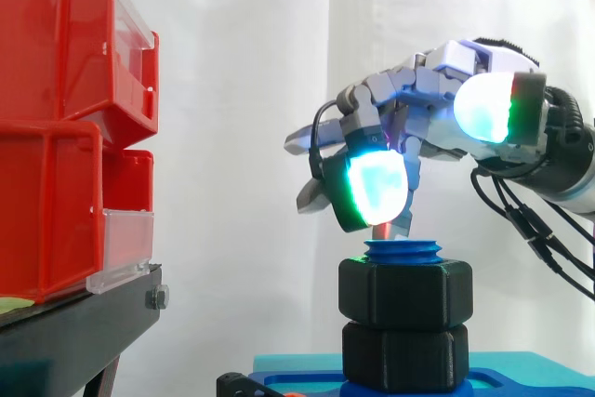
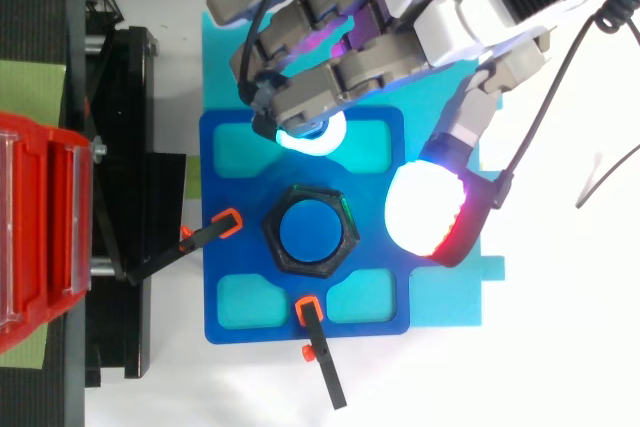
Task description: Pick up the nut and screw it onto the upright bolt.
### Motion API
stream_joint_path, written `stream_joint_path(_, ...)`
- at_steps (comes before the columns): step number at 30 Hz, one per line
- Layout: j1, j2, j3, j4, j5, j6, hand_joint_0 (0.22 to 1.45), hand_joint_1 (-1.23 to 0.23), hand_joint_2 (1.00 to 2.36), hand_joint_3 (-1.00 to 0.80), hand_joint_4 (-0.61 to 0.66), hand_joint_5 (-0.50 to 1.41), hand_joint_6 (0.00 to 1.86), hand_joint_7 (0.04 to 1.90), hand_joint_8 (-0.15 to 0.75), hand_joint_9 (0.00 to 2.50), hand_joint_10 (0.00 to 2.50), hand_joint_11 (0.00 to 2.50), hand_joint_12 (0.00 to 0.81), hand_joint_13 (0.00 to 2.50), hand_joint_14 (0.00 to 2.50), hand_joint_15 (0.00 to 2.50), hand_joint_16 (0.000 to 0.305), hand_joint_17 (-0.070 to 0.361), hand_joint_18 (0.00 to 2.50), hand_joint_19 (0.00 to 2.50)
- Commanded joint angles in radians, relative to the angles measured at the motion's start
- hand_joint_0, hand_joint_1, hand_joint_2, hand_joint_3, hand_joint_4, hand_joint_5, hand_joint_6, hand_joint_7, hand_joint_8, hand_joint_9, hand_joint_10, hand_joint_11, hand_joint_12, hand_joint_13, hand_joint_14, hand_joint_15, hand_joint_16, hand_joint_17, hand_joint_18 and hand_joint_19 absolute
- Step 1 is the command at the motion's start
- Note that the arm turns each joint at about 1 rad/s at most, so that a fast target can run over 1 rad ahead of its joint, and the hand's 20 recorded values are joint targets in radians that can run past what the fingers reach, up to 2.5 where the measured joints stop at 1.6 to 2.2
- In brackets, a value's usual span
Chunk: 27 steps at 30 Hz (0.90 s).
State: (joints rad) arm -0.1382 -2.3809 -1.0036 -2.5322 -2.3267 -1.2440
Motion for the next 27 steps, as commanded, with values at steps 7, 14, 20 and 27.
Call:
stream_joint_path(7, 0.022, -0.001, 0.016, 0.001, 0.01, 0.0, 0.49, -0.17, 1.0, -0.5, 0.22, -0.08, 0.5, 0.92, 0.215, 1.14, 0.0, 0.02, 0.202, 0.69, 0.0, 0.0, 0.022, 0.049, 0.37, 0.0)
stream_joint_path(14, 0.052, 0.0, -0.023, 0.001, 0.059, 0.0, 0.48, -0.14, 1.0, -0.5, 0.19, -0.1, 0.5, 0.76, 0.207, 1.01, 0.0, 0.0, 0.22, 0.62, 0.0, 0.0, 0.025, 0.057, 0.32, 0.0)
stream_joint_path(20, 0.071, 0.0, -0.049, 0.006, 0.096, 0.0, 0.48, -0.13, 1.0, -0.5, 0.18, -0.11, 0.5, 0.7, 0.201, 0.92, 0.0, 0.0, 0.219, 0.57, 0.0, 0.0, 0.027, 0.061, 0.28, 0.0)
stream_joint_path(27, 0.088, -0.001, -0.05, -0.002, 0.104, 0.0, 0.48, -0.1, 1.0, -0.5, 0.18, -0.12, 0.5, 0.69, 0.201, 0.82, 0.0, 0.0, 0.236, 0.5, 0.0, 0.0, 0.029, 0.065, 0.2, 0.0)
